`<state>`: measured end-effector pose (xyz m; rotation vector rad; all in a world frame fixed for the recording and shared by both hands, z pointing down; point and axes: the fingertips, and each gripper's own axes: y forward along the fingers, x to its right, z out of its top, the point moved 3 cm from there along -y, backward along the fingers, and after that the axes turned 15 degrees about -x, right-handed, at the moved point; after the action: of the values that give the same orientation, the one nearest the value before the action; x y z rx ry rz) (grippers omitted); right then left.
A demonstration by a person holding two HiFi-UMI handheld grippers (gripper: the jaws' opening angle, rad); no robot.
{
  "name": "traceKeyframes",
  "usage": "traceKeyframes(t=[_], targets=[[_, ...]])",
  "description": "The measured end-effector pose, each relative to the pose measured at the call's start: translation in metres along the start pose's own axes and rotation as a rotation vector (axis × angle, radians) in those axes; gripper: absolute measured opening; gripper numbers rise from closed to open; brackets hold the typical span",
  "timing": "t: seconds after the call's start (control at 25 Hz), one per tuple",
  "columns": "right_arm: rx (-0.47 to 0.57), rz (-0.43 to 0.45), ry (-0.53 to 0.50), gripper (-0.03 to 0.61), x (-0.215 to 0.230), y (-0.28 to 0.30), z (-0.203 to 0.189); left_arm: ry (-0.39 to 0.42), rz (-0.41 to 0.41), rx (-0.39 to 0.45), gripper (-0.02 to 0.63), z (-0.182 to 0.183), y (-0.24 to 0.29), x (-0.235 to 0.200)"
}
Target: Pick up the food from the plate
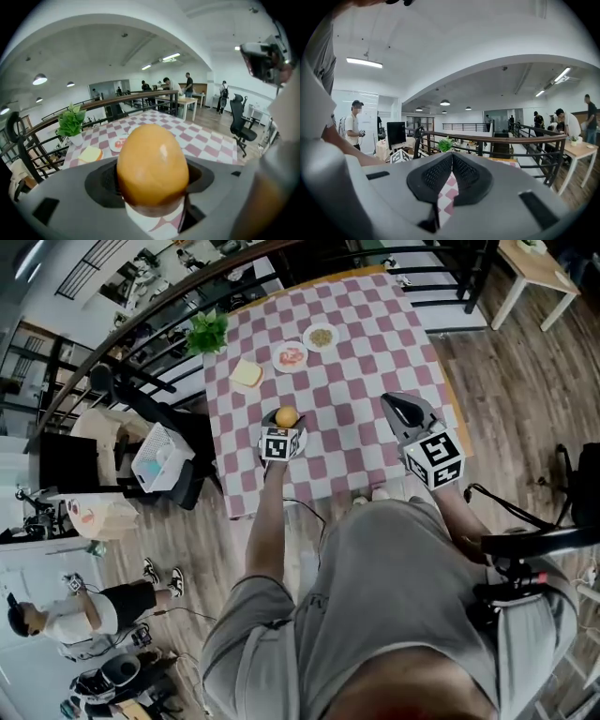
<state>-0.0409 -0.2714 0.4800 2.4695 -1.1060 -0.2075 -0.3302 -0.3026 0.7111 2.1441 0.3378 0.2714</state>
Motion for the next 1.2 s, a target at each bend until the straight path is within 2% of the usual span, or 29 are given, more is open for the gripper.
traceKeyframes(t=[0.12,0.44,0.56,0.64,0.76,0.96,1.2], targets=[[0.027,0.007,-0.023,0.014,-0.002,0.008,0.016,-0.034,0.003,0.14,0.33,0.028,-0.042,0.01],[0.087,0.035,-0.031,0.014,-0.003,0.034,0.054,-0.024,0.022,0.549,0.328,0.1,-0.172,0.036],[0.097,0.044,-0.025,0.014,-0.001,0.044,0.061,-0.013,0.041,0.748,0.328,0.11,-0.229,0.046],[0.095,0.048,-0.029,0.014,0.0,0.048,0.067,-0.004,0.052,0.844,0.328,0.108,-0.26,0.052],[0.095,0.052,-0.028,0.014,0.001,0.046,0.075,0.014,0.055,0.872,0.33,0.107,-0.277,0.061],[0.092,0.082,-0.02,0.014,-0.01,0.044,0.078,0.031,0.038,0.806,0.328,0.106,-0.266,0.065],[0.101,0.113,-0.048,0.014,-0.021,0.041,0.087,-0.019,0.025,0.793,0.328,0.112,-0.265,0.067]])
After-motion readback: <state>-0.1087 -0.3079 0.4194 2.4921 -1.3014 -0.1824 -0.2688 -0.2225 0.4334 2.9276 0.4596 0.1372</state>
